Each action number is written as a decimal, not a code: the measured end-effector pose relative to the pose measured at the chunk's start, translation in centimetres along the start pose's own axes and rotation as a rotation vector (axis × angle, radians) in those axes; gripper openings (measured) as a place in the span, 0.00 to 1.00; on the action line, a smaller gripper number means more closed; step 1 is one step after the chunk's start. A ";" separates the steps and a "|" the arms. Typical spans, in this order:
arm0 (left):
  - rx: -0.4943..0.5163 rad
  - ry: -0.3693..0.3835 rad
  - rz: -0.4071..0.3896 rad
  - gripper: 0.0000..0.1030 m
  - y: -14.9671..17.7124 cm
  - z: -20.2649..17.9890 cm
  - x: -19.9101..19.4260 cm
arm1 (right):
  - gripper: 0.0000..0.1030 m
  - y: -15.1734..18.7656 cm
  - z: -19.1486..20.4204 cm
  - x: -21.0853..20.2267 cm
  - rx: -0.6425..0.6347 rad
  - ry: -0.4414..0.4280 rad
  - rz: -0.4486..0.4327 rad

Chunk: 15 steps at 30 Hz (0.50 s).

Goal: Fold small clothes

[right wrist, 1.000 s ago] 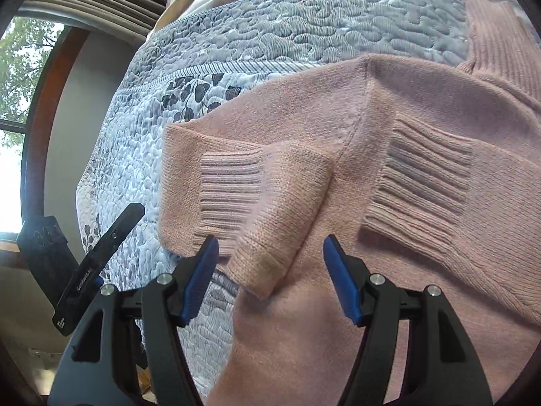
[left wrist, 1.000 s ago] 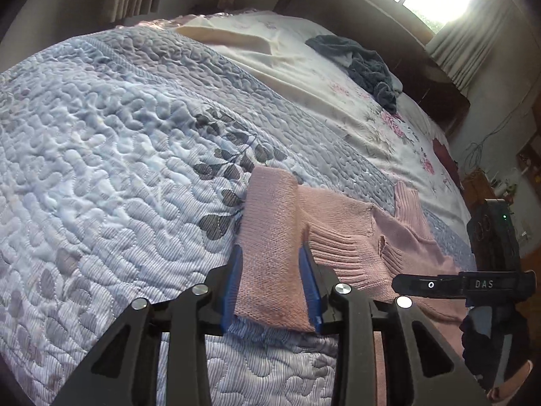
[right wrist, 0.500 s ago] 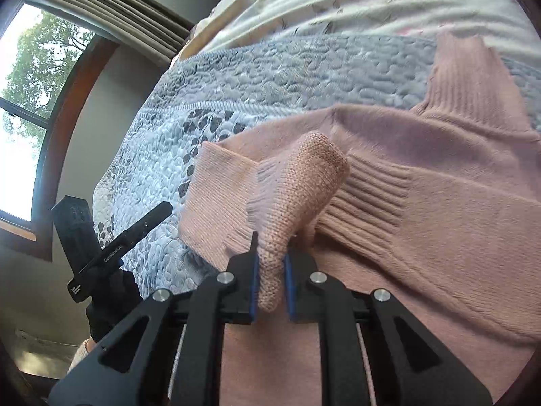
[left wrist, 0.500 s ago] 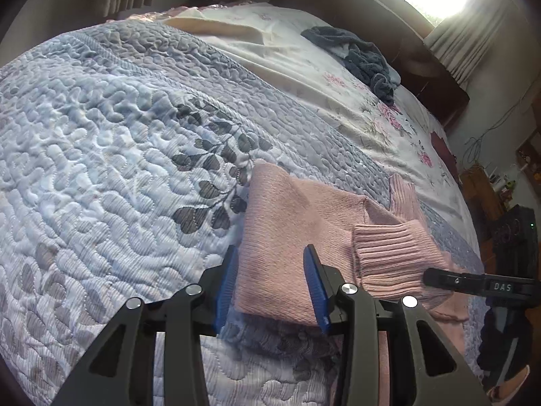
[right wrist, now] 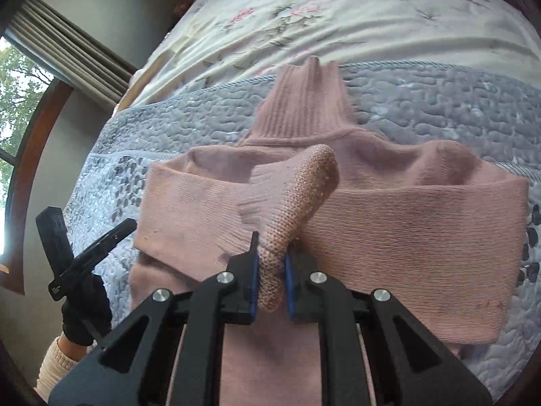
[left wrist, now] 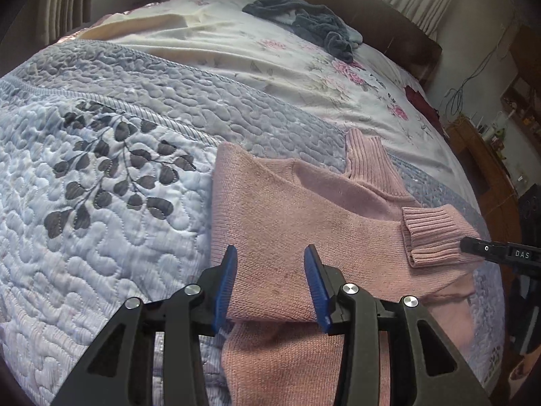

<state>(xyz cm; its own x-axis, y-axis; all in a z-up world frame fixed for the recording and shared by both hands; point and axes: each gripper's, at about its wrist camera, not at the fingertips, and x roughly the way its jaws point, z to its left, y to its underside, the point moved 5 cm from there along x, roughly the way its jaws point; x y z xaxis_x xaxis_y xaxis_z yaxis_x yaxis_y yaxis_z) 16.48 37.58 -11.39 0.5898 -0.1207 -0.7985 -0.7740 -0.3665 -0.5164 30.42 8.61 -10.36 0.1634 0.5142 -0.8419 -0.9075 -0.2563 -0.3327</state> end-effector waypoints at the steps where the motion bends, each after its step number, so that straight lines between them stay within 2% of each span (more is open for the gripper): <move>1: 0.012 -0.013 0.014 0.40 0.2 -0.3 0.7 | 0.11 0.3 -1.1 0.6 0.019 0.016 0.011; 8: 0.037 -0.070 0.044 0.40 0.8 -0.5 3.1 | 0.13 2.9 -4.4 4.6 0.071 0.060 0.091; 12: 0.045 -0.067 0.054 0.40 0.7 -0.5 2.8 | 0.20 2.9 -4.0 3.9 0.056 0.095 0.086; 15: 0.050 -0.063 0.020 0.40 0.1 -0.9 1.2 | 0.23 1.9 -2.8 1.5 -0.004 0.153 0.013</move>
<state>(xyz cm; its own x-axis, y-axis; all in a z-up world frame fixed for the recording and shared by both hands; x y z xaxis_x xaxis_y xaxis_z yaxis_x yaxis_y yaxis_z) 17.34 36.57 -12.10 0.5593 -0.0686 -0.8261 -0.7971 -0.3181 -0.5132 30.00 6.55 -13.47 0.2089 0.3799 -0.9011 -0.9084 -0.2657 -0.3227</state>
